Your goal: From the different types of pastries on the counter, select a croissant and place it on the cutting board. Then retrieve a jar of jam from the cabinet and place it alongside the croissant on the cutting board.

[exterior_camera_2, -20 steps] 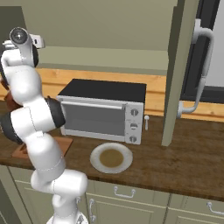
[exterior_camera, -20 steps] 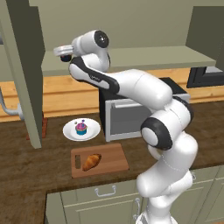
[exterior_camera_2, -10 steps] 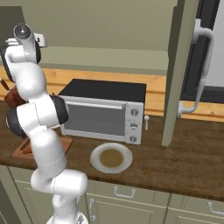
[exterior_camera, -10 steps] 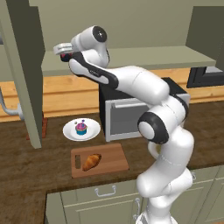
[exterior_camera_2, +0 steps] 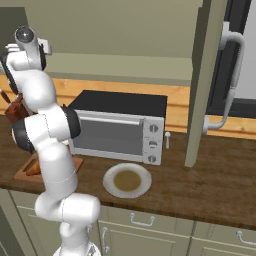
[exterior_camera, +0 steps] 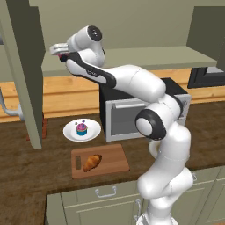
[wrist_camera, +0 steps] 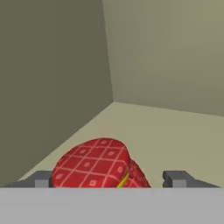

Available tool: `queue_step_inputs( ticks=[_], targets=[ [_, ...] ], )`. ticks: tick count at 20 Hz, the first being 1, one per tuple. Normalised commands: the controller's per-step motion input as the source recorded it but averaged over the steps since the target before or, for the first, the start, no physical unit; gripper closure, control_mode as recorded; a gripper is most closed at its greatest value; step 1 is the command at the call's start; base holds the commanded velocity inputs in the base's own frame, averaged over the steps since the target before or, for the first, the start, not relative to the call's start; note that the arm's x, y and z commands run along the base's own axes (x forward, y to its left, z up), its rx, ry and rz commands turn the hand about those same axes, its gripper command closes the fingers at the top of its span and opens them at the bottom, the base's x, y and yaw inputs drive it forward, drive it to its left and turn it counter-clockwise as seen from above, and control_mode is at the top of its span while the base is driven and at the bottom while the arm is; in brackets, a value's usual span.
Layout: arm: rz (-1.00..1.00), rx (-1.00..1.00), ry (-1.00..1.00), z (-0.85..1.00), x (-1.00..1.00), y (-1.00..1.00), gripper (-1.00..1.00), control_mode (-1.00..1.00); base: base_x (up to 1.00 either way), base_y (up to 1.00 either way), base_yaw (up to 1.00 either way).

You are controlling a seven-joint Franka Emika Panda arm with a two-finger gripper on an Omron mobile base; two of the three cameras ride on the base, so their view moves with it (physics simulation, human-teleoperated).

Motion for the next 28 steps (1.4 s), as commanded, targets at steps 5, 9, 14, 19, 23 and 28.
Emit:
queue_step_inputs(
  ticks=[5, 9, 14, 19, 23, 28],
  targets=[
    [0.0, 0.0, 0.03, -0.05, 0.02, 0.0, 1.0, -1.0, 0.0, 0.0, 0.0],
    [0.0, 0.0, 0.01, -0.07, 0.01, 0.0, 1.0, -1.0, 0.0, 0.0, 0.0],
    [0.0, 0.0, 0.0, -0.06, 0.0, 0.0, 1.0, -1.0, 0.0, 0.0, 0.0],
    [0.0, 0.0, 0.0, -0.07, -0.01, 0.0, 1.0, -1.0, 0.0, 0.0, 0.0],
    [0.0, 0.01, -0.01, -0.19, -0.51, -0.23, 1.0, -1.0, 0.0, 0.0, 0.0],
    [0.0, 0.05, -0.11, -0.03, -1.0, -0.64, 1.0, -1.0, 0.0, 0.0, 0.0]
  ],
)
